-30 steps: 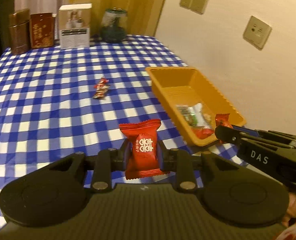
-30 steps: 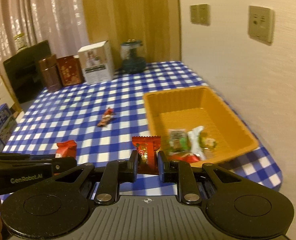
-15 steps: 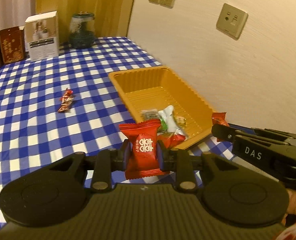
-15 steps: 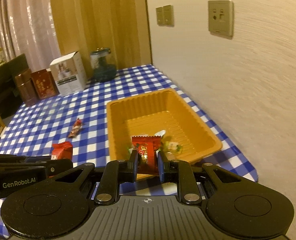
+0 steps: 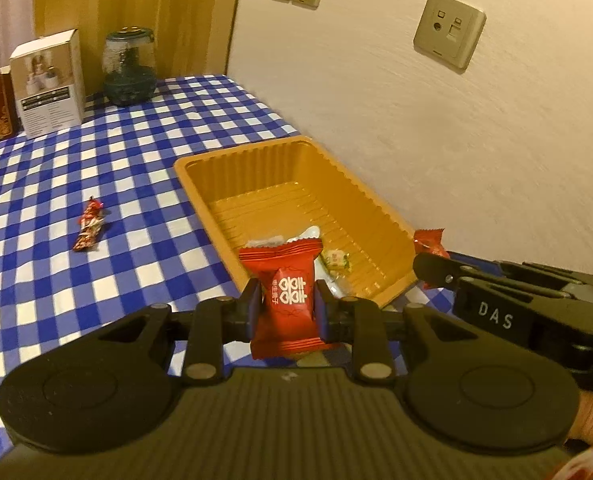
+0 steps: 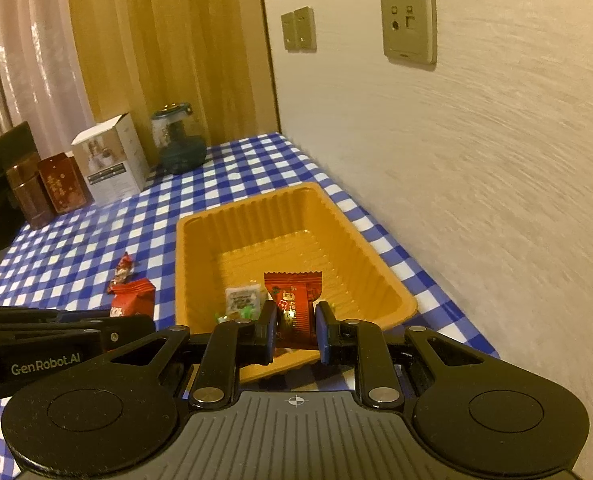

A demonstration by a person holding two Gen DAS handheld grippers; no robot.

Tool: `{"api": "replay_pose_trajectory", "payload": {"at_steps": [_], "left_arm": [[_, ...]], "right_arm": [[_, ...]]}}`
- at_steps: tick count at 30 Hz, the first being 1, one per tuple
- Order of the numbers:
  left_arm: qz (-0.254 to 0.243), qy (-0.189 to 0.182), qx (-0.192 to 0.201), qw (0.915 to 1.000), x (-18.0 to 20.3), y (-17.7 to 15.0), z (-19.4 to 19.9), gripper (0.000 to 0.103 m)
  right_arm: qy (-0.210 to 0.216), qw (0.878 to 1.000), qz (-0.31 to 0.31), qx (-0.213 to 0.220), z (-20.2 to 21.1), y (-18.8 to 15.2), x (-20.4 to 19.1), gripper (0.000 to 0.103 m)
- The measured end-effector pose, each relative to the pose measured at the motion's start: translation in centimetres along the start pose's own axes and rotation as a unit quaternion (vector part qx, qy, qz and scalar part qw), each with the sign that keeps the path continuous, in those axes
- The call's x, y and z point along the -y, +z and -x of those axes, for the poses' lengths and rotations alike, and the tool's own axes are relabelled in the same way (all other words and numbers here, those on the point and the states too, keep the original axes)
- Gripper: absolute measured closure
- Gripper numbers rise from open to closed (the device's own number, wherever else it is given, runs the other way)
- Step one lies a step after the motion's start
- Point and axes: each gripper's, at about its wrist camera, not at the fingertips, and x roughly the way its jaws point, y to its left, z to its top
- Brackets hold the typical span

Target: Organize snacks

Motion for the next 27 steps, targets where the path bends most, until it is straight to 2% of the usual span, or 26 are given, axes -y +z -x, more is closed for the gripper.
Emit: {"api": "replay_pose_trajectory", "payload": {"at_steps": [27], "left_arm": [[-0.007, -0.015, -0.01, 0.9998, 1.7, 3.9, -6.9, 0.079]], "right_arm": [[-0.011, 1.0, -0.012, -0.003, -5.0, 2.8, 2.5, 0.082]]}}
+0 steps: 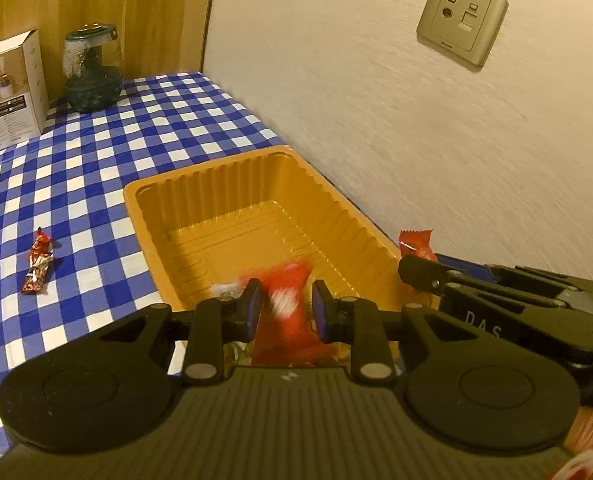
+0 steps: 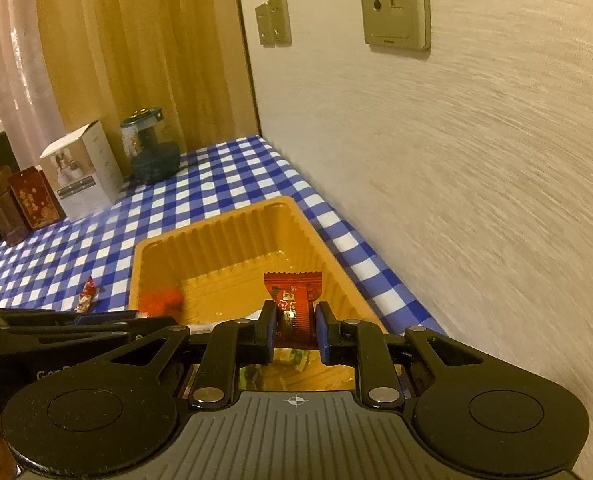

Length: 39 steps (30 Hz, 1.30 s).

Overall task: Organize snacks
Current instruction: 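Open both grippers to release the red snacks into the tray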

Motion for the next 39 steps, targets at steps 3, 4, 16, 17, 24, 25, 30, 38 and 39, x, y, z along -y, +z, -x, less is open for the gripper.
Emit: {"api": "replay_pose_trajectory", "payload": {"at_steps": [3, 4, 16, 17, 24, 25, 30, 38, 39], "left_arm": [[0.004, -0.004, 0.005, 1.0, 0.1, 0.4, -0.4, 0.075], [0.006, -0.009, 0.005, 0.9999, 0.1, 0.5, -0.6, 0.07], [0.038, 0.032, 0.015, 0.9987, -3.8, -0.7, 1.1, 0.058], [0.04, 0.036, 0.015, 0.9984, -4.1, -1.0, 1.3, 0.058], [0.048, 0.05, 0.006, 0.9976, -5.1, -2.5, 2.1, 0.057], [0.048, 0.051, 0.005, 0.9975, -5.1, -2.6, 2.2, 0.056], [0.048, 0.052, 0.002, 0.9975, -5.2, -3.1, 2.4, 0.056], [0.051, 0.05, 0.002, 0.9975, -5.3, -3.2, 2.5, 0.054], [0.051, 0.05, 0.002, 0.9974, -5.3, -3.2, 2.5, 0.054]], "right_arm": [[0.0, 1.0, -0.003, -0.001, -0.3, 0.0, 0.3, 0.082], [-0.001, 1.0, -0.004, -0.001, -0.3, 0.0, 0.4, 0.082], [0.002, 1.0, -0.016, -0.004, -0.1, -0.4, 0.8, 0.082], [0.003, 1.0, -0.016, -0.004, -0.1, -0.3, 0.7, 0.082], [0.013, 1.0, -0.011, -0.003, 0.1, -0.3, 0.0, 0.082], [0.014, 1.0, -0.011, -0.003, 0.1, -0.3, -0.1, 0.082], [0.017, 1.0, -0.008, -0.004, 0.1, -0.4, -0.4, 0.082], [0.018, 1.0, -0.005, -0.004, 0.0, -0.3, -0.7, 0.082], [0.018, 1.0, -0.005, -0.004, 0.0, -0.3, -0.7, 0.082]]}}
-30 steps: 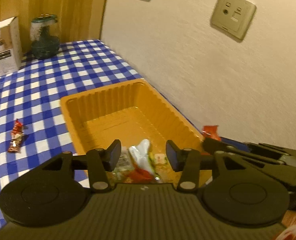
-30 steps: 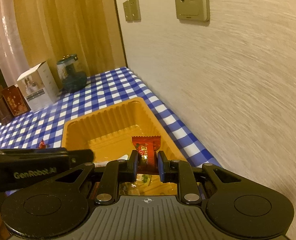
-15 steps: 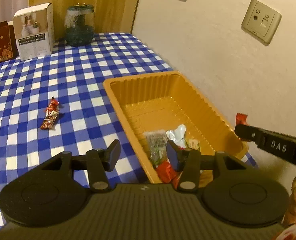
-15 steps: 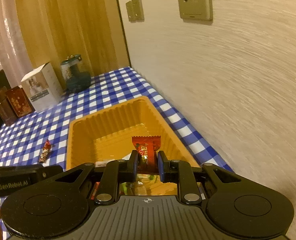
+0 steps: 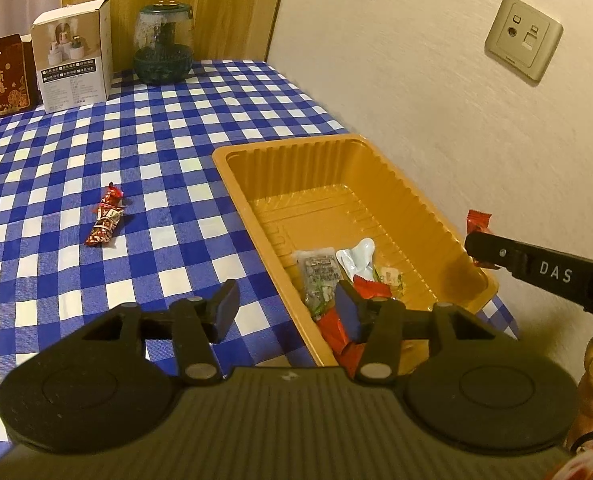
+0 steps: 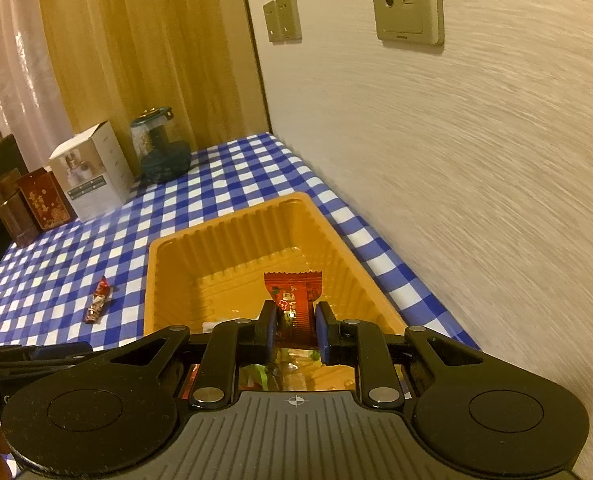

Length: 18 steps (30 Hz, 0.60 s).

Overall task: Organize snacks
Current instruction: 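Open both grippers to release the red snacks into the tray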

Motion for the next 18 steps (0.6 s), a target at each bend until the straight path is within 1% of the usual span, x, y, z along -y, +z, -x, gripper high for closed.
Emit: {"api": "replay_pose_trajectory", "payload": {"at_steps": [2, 5, 6, 7, 8, 9, 10, 18], "left_arm": [[0.001, -0.001, 0.0, 1.0, 0.0, 0.0, 0.0, 0.053], [0.003, 0.0, 0.001, 1.0, 0.0, 0.0, 0.0, 0.052], [0.004, 0.0, 0.0, 1.0, 0.0, 0.0, 0.0, 0.052], [0.004, 0.0, 0.0, 1.0, 0.0, 0.0, 0.0, 0.052], [0.005, 0.001, 0.0, 1.0, 0.0, 0.0, 0.0, 0.052], [0.006, 0.001, 0.0, 1.0, -0.1, 0.0, 0.0, 0.052], [0.006, 0.0, 0.0, 1.0, -0.1, 0.0, 0.0, 0.052], [0.011, 0.003, -0.002, 0.9999, -0.5, -0.6, 0.4, 0.05]], "right_arm": [[0.002, 1.0, 0.0, -0.001, -0.1, 0.1, 0.0, 0.082], [0.022, 1.0, -0.008, 0.002, -0.3, 0.2, 0.3, 0.082], [0.023, 1.0, -0.011, 0.002, -0.4, 0.3, 0.3, 0.078], [0.02, 1.0, -0.015, 0.005, -0.3, 0.3, 0.4, 0.07], [0.018, 1.0, -0.022, 0.009, -0.2, 0.3, 0.6, 0.045], [0.019, 0.999, -0.031, 0.013, -0.1, 0.3, 0.9, 0.035], [0.022, 0.999, -0.038, 0.015, 0.0, 0.2, 1.1, 0.035], [-0.006, 0.998, -0.065, 0.003, 0.9, -0.7, 2.6, 0.035]]}}
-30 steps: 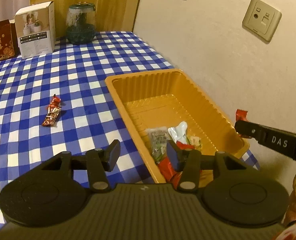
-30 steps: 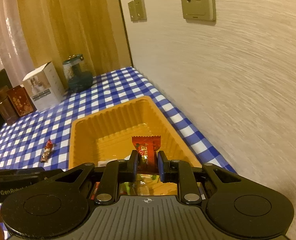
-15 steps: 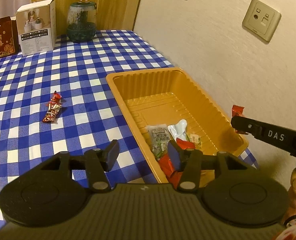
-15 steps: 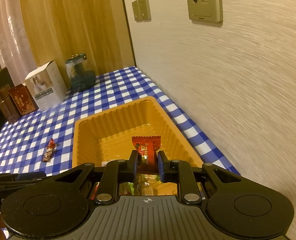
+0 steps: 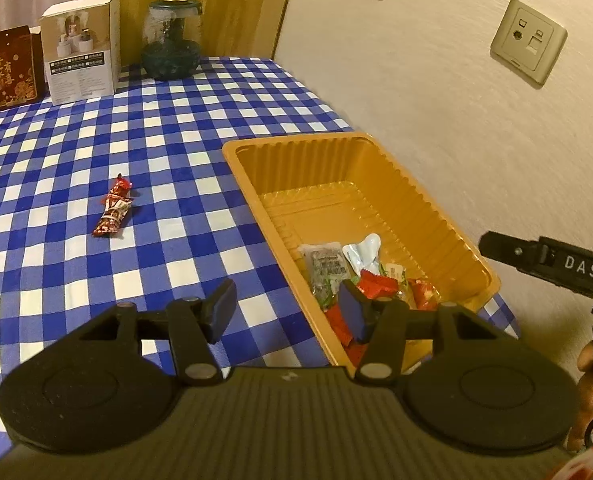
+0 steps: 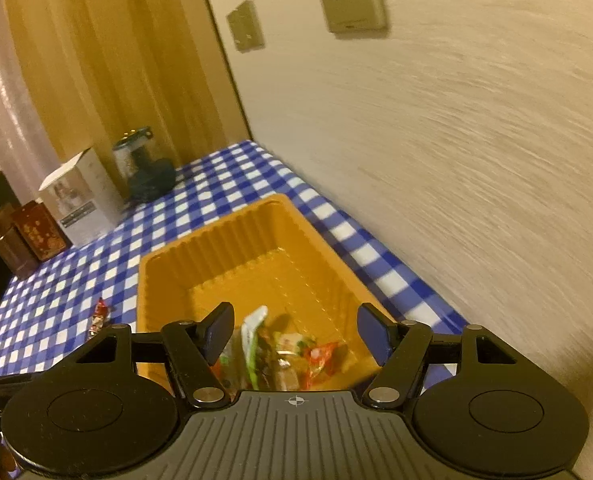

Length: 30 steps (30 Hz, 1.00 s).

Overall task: Organize snacks
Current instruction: 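Open both grippers to release the red snacks into the tray, then withdraw both grippers from the tray toward the last wrapped candies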

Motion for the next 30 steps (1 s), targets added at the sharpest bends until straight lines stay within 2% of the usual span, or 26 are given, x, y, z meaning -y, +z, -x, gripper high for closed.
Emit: {"api": "replay_pose_trajectory", "payload": {"at_steps": [20, 30], "left_arm": [[0.003, 0.016, 0.012, 0.9998, -1.9, -1.3, 3.8, 0.042], [0.019, 0.037, 0.022, 0.9989, -5.4, -2.4, 6.2, 0.038]], "right_arm": [[0.012, 1.0, 0.017, 0.0, 3.5, -1.3, -2.8, 0.035], [0.027, 0.999, 0.036, 0.003, 4.3, -1.3, -5.3, 0.035]]}}
